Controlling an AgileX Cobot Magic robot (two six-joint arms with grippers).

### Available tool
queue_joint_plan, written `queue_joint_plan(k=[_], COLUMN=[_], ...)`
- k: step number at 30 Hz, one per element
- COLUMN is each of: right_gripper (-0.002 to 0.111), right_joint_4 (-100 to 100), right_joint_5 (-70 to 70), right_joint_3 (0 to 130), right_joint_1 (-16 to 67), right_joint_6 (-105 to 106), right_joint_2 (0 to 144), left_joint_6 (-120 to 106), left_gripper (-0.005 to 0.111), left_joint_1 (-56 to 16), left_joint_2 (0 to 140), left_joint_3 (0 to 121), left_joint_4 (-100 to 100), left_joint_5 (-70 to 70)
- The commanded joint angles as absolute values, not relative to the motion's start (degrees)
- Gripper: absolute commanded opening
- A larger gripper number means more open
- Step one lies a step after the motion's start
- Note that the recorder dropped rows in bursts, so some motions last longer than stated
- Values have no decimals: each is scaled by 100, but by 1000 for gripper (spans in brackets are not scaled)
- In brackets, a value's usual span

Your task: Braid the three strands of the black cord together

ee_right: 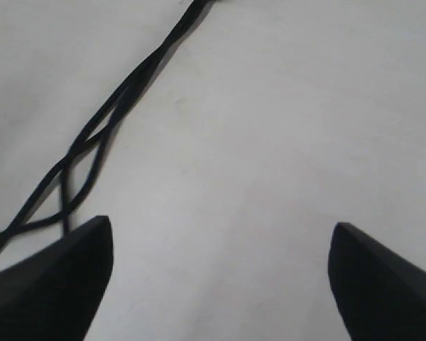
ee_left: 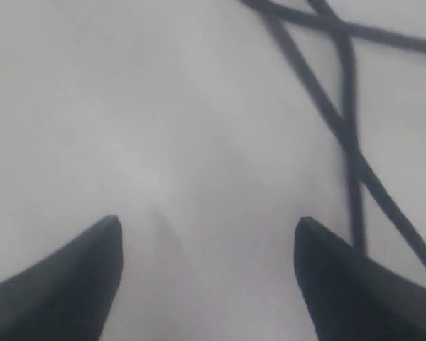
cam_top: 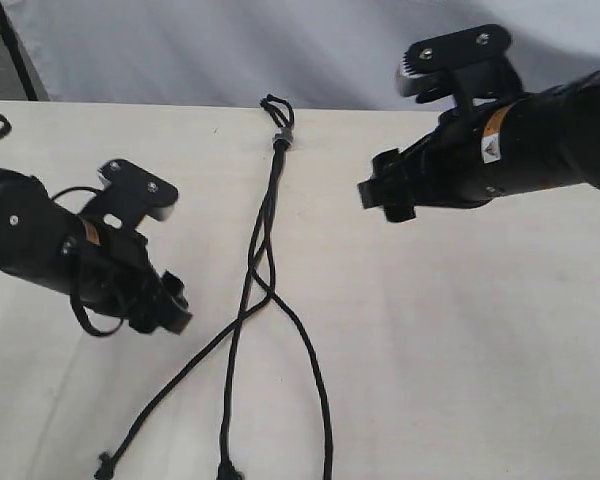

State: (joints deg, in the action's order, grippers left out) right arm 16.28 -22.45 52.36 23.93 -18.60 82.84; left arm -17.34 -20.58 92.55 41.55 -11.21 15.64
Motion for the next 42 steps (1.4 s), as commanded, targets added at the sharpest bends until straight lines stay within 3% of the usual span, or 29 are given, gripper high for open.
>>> queue_joint_plan(k=[1, 6, 12, 15, 22, 28, 32, 36, 42], right_gripper=[73, 52, 31, 34, 63, 61, 45, 3, 0], right_joint_4=[1193, 1162, 1141, 1141, 1039, 808, 794, 804, 1260], right_joint_5=[-3314, -3249, -3140, -3135, -3050, -3029, -3056, -3160, -3630], right_joint_3=[5603, 5686, 5840, 6013, 6203, 6203, 6203, 6203, 6203], right_joint_1=[3554, 4776, 5508, 5679, 5746, 5746, 5746, 5746, 5460], right_joint_6=[-1798, -1928, -2510, -3007, -3316, -3329, -3003, -2738, -2634], right_joint_2=[8583, 9348, 10185, 10384, 10697, 11000, 11091, 10991, 10491], left_joint_6=[-1491, -1491, -1491, -1491, -1491, -1491, -1491, -1491, -1491], left_gripper=[65, 65, 65, 65, 65, 65, 65, 65, 65], left_joint_1=[-1130, -809, -815, -815, -815, -815, -815, -815, -815], left_joint_2=[9190, 9203, 9203, 9203, 9203, 9203, 9203, 9203, 9203], left_joint_3=[4240, 4102, 4102, 4102, 4102, 4102, 4102, 4102, 4102], left_joint_4=[-1125, -1137, -1137, -1137, -1137, -1137, -1137, -1137, -1137], left_joint_5=[1607, 1674, 1660, 1660, 1660, 1660, 1660, 1660, 1660])
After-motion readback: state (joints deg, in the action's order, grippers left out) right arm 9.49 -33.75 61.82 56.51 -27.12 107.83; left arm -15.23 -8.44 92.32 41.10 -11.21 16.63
